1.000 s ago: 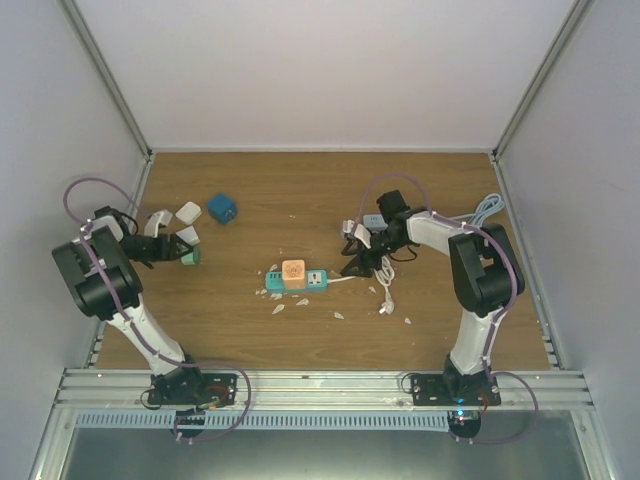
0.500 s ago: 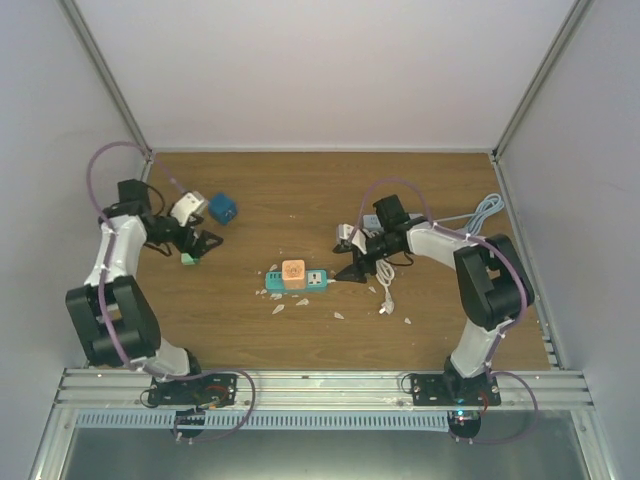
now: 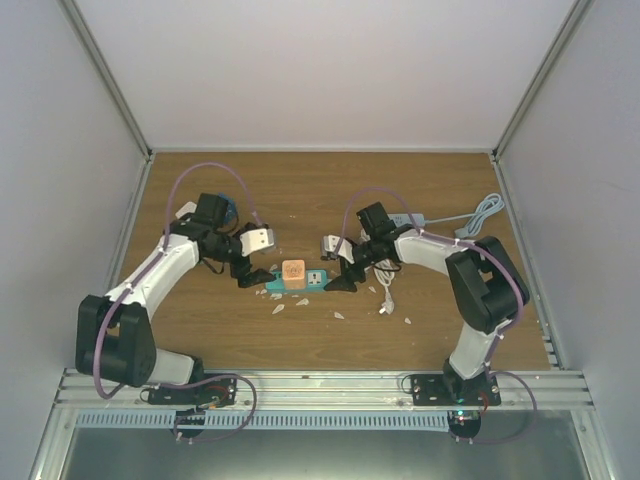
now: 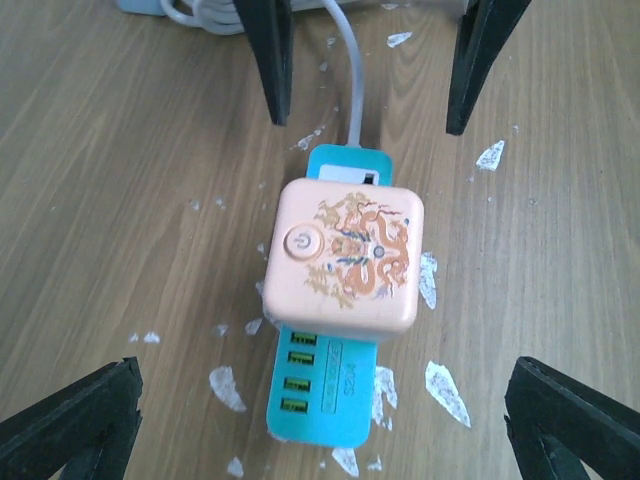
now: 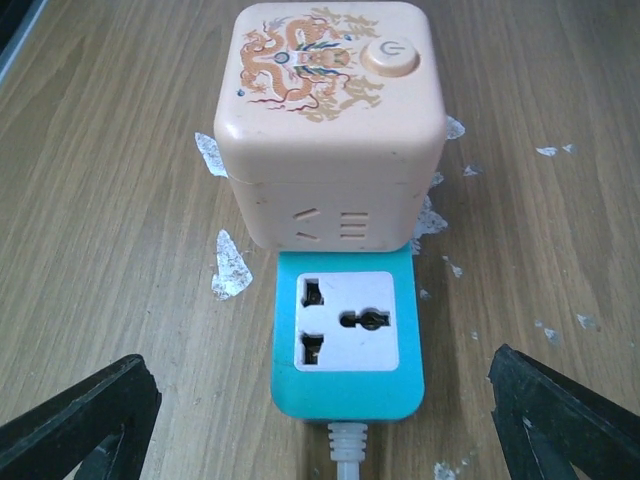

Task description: Pull the plug off the socket

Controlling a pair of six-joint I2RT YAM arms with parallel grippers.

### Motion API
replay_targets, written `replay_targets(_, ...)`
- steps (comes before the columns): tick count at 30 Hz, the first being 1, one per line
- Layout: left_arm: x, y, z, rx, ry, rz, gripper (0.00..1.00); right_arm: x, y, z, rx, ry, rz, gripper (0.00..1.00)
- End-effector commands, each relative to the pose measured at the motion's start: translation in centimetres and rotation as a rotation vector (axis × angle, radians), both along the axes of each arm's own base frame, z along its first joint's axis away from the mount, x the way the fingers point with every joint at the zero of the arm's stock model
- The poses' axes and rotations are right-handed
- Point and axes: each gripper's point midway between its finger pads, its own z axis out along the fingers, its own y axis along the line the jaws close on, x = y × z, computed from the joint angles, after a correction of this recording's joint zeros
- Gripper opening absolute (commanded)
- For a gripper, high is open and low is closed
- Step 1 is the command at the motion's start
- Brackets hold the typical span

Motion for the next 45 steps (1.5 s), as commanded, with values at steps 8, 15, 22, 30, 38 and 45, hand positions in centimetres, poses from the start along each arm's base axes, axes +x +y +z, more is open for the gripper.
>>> replay_targets(8, 0.7, -5.3, -3.0, 0.016, -0.037, -0.180, 0.93, 0.0, 1.7, -1.1, -0.031, -0.031, 0.019, 0.92)
replay_targets(15, 0.4, -6.6, -4.7, 0.025, -0.024, -0.238, 0.87, 0.6, 3.0, -2.1, -0.027, -0.010, 0.008, 0.91)
replay_targets(22, 0.7, -7.2, -6.1, 0.056, -0.024, -0.265, 0.75, 1.5, 4.0, -3.0, -0.008, 0.012, -0.013, 0.87)
replay_targets(30, 0.7, -7.7, -5.3, 0.020, -0.007, -0.265, 0.53, 1.7, 4.1, -4.1, -0.006, 0.006, -0.025, 0.75)
replay_targets(38, 0.9, -8.4, -3.0, -0.040, -0.039, -0.256, 0.42, 1.2, 3.8, -5.1, -0.027, 0.004, -0.021, 0.59)
replay_targets(45, 1.2, -8.9, -1.2, -0.082, -0.064, -0.253, 0.35, 1.1, 3.4, -5.6, -0.052, 0.011, -0.032, 0.48)
